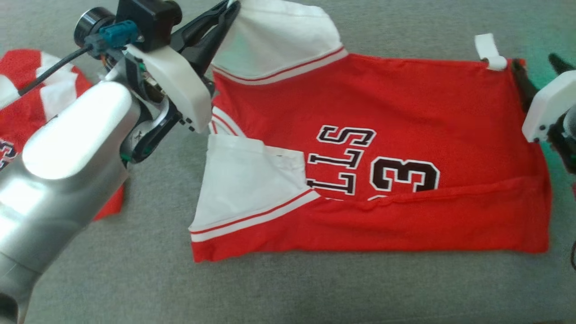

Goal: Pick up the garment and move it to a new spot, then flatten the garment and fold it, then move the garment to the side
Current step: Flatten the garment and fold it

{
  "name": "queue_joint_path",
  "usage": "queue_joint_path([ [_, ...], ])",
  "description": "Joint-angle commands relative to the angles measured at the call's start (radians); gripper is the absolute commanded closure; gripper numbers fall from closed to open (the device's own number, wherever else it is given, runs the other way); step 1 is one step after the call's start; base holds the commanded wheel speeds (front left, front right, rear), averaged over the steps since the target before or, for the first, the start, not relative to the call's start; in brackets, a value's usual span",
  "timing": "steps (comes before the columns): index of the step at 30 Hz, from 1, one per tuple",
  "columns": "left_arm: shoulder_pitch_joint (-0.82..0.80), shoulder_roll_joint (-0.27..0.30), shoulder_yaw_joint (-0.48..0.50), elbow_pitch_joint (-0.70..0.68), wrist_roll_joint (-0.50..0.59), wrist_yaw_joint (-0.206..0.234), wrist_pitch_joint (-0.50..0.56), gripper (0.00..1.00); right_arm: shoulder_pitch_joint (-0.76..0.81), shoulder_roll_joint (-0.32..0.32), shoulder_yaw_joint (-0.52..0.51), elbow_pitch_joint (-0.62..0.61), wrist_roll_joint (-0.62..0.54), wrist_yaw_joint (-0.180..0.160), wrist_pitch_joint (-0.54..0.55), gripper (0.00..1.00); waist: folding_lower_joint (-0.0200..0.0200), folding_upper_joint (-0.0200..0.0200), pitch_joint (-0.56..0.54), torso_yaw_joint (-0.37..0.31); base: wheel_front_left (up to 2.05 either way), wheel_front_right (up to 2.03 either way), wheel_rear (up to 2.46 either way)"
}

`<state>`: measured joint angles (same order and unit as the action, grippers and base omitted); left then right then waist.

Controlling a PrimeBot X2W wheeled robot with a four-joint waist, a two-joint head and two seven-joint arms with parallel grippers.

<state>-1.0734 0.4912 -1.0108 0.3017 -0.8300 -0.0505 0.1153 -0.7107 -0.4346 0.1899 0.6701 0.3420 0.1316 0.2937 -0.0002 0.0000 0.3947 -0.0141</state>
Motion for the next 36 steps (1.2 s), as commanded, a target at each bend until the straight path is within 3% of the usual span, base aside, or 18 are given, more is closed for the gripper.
queue_joint_path([
  [1, -0.026, 0.041, 0.033, -0.049, 0.006, 0.014, 0.011, 1.0, -0.038, -0.027, 0.026, -0.003, 0.013, -0.001, 0.006, 0.0, 0.0002, 0.0, 0.011, 0.013, 0.0, 0.0, 0.0],
  [11, -0.025, 0.054, 0.031, -0.099, 0.005, 0.035, 0.032, 1.0, -0.093, -0.026, 0.1, 0.097, 0.04, -0.001, 0.03, 0.0, 0.0002, 0.0, 0.038, 0.015, 0.0, 0.0, 0.0],
  [12, -0.028, 0.056, 0.029, -0.097, 0.007, 0.037, 0.033, 1.0, -0.101, -0.027, 0.115, 0.118, 0.053, -0.001, 0.042, 0.45, 0.0002, 0.0, 0.041, 0.014, 0.0, 0.0, 0.0],
  [13, -0.028, 0.056, 0.029, -0.097, 0.007, 0.037, 0.033, 1.0, -0.101, -0.027, 0.115, 0.118, 0.053, -0.001, 0.042, 0.45, 0.0002, 0.0, 0.041, 0.014, 0.0, 0.0, 0.0],
  [14, -0.029, 0.059, 0.03, -0.089, 0.008, 0.038, 0.032, 1.0, -0.105, -0.027, 0.133, 0.131, 0.068, -0.001, 0.053, 1.0, 0.0002, 0.0, 0.042, 0.012, 0.0, 0.0, 0.0],
  [24, -0.047, 0.074, 0.056, -0.024, 0.013, 0.057, -0.001, 1.0, -0.171, -0.027, 0.126, 0.132, 0.147, -0.001, -0.046, 1.0, 0.0002, 0.0, 0.047, -0.005, 0.0, 0.0, 0.0],
  [36, -0.189, 0.028, 0.102, 0.179, 0.054, 0.044, -0.108, 1.0, -0.343, 0.057, 0.06, 0.154, 0.197, -0.001, -0.232, 1.0, 0.0002, 0.0, 0.084, -0.042, 0.0, 0.0, 0.0],
])
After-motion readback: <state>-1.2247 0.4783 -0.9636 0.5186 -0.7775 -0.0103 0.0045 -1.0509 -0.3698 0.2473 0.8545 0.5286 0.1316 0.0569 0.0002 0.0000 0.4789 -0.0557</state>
